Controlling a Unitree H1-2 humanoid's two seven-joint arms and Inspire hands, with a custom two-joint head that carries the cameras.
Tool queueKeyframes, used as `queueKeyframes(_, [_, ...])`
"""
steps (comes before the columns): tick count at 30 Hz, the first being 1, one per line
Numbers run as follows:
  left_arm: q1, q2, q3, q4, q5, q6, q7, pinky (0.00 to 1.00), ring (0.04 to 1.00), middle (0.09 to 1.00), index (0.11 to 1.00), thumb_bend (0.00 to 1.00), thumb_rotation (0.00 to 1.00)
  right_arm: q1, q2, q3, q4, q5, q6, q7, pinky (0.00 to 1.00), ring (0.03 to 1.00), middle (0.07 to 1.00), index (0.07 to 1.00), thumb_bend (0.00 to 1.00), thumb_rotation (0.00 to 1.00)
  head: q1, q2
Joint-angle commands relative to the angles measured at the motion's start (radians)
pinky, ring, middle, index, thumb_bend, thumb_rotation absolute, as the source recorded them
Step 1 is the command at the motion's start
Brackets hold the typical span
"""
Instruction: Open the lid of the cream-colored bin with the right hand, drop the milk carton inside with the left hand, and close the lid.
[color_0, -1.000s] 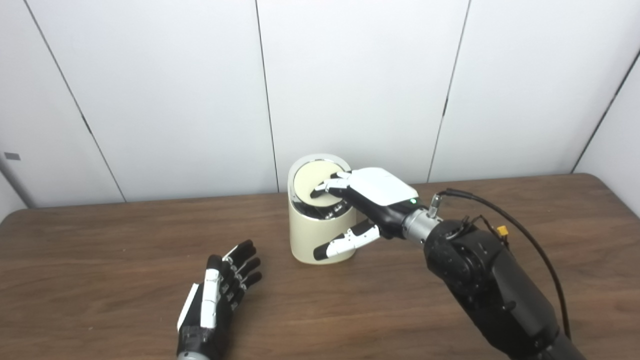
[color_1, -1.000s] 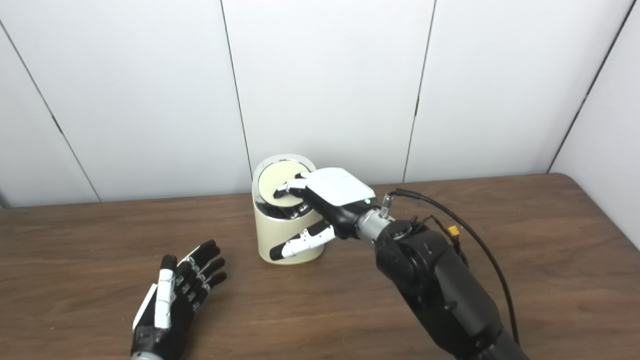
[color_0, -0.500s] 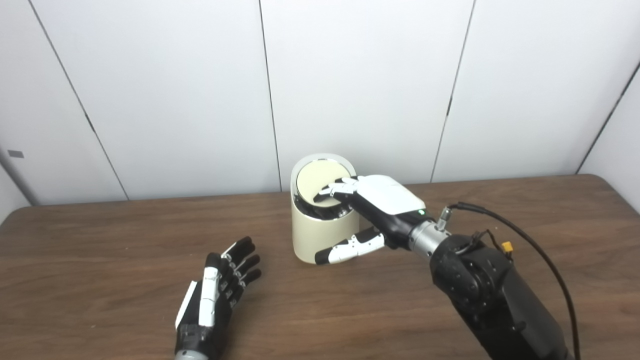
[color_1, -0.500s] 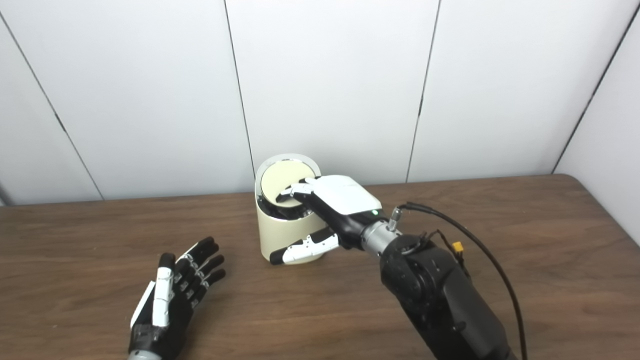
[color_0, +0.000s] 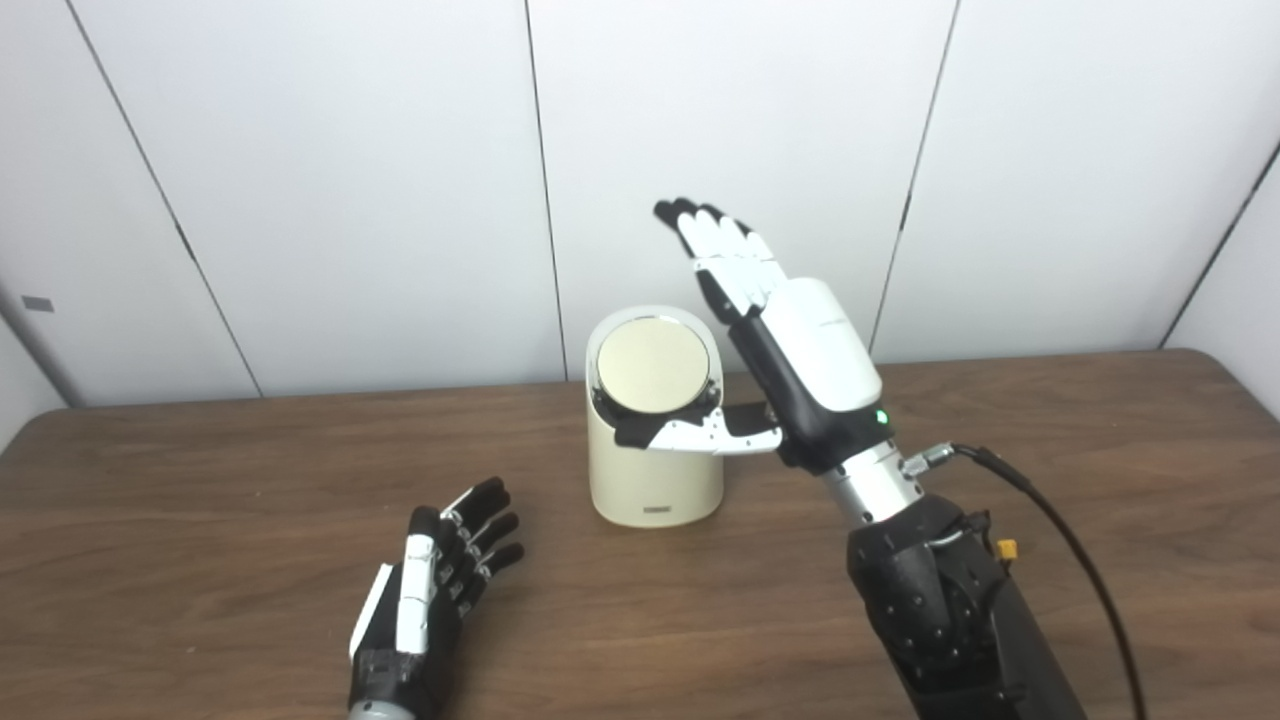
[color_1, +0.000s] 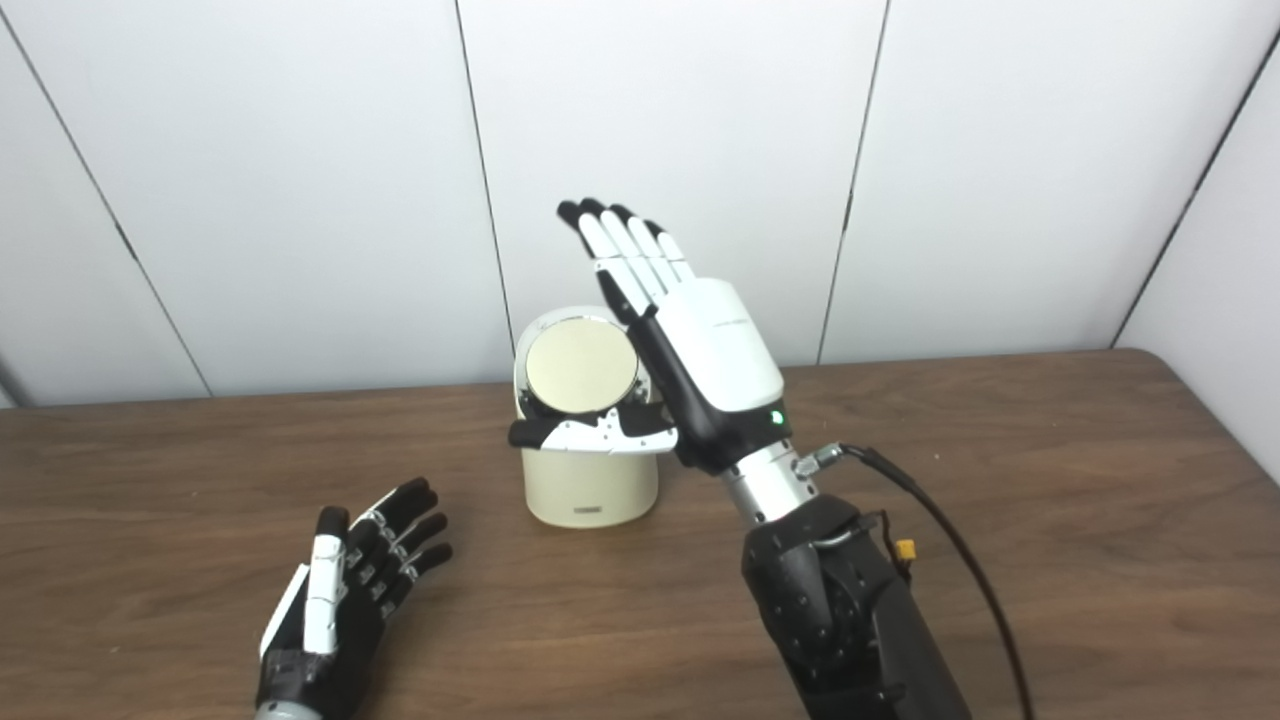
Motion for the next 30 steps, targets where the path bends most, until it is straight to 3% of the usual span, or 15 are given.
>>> queueKeyframes(1, [-0.019, -0.011, 0.011, -0.012, 0.011, -0.058, 0.017, 0.84, 0.868, 0.882, 0.876, 0.67, 0.92, 0.032, 0.029, -0.04, -0.017, 0.077, -0.044, -0.065, 0.97, 1.0, 1.0, 1.0, 0.54, 0.85, 0.003, 0.0])
queueKeyframes(2, [-0.018, -0.02, 0.017, -0.006, 0.022, -0.079, 0.03, 0.84, 0.86, 0.863, 0.86, 0.61, 0.93, 0.058, 0.045, -0.063, 0.001, 0.12, -0.055, -0.088, 0.94, 0.996, 1.0, 0.994, 0.41, 0.81, 0.004, 0.0])
queueKeyframes(5, [-0.016, -0.037, 0.03, 0.005, 0.055, -0.131, 0.066, 0.83, 0.845, 0.834, 0.83, 0.45, 0.95, 0.118, 0.071, -0.113, 0.052, 0.227, -0.102, -0.125, 0.75, 0.889, 0.931, 0.894, 0.29, 0.78, 0.009, -0.001])
queueKeyframes(7, [-0.013, -0.043, 0.036, 0.009, 0.074, -0.161, 0.084, 0.8, 0.839, 0.829, 0.822, 0.32, 0.89, 0.161, 0.079, -0.137, 0.071, 0.295, -0.118, -0.129, 0.75, 0.859, 0.885, 0.855, 0.22, 0.76, 0.012, 0.001])
queueKeyframes(10, [-0.007, -0.045, 0.039, 0.004, 0.086, -0.177, 0.098, 0.78, 0.836, 0.827, 0.817, 0.25, 0.8, 0.216, 0.083, -0.153, 0.057, 0.395, -0.113, -0.101, 0.77, 0.853, 0.859, 0.835, 0.19, 0.7, 0.017, 0.004])
queueKeyframes(16, [0.014, -0.033, 0.038, -0.027, 0.093, -0.19, 0.098, 0.76, 0.833, 0.835, 0.827, 0.22, 0.67, 0.331, 0.097, -0.166, 0.029, 0.501, -0.066, -0.074, 0.74, 0.822, 0.82, 0.795, 0.18, 0.62, 0.029, 0.013])
queueKeyframes(21, [0.029, -0.013, 0.045, -0.021, 0.1, -0.214, 0.095, 0.75, 0.837, 0.855, 0.849, 0.22, 0.63, 0.403, 0.126, -0.168, 0.036, 0.52, -0.047, -0.079, 0.71, 0.79, 0.795, 0.769, 0.17, 0.38, 0.042, 0.015])
queueKeyframes(26, [0.051, -0.011, 0.058, -0.029, 0.094, -0.245, 0.105, 0.72, 0.812, 0.831, 0.819, 0.26, 0.57, 0.442, 0.158, -0.175, 0.053, 0.516, -0.053, -0.101, 0.66, 0.732, 0.741, 0.722, 0.23, 0.33, 0.043, 0.022])
queueKeyframes(30, [0.071, -0.014, 0.067, -0.045, 0.081, -0.25, 0.109, 0.71, 0.806, 0.825, 0.812, 0.25, 0.5, 0.45, 0.161, -0.188, 0.068, 0.56, -0.061, -0.092, 0.64, 0.723, 0.729, 0.703, 0.23, 0.21, 0.051, 0.025])
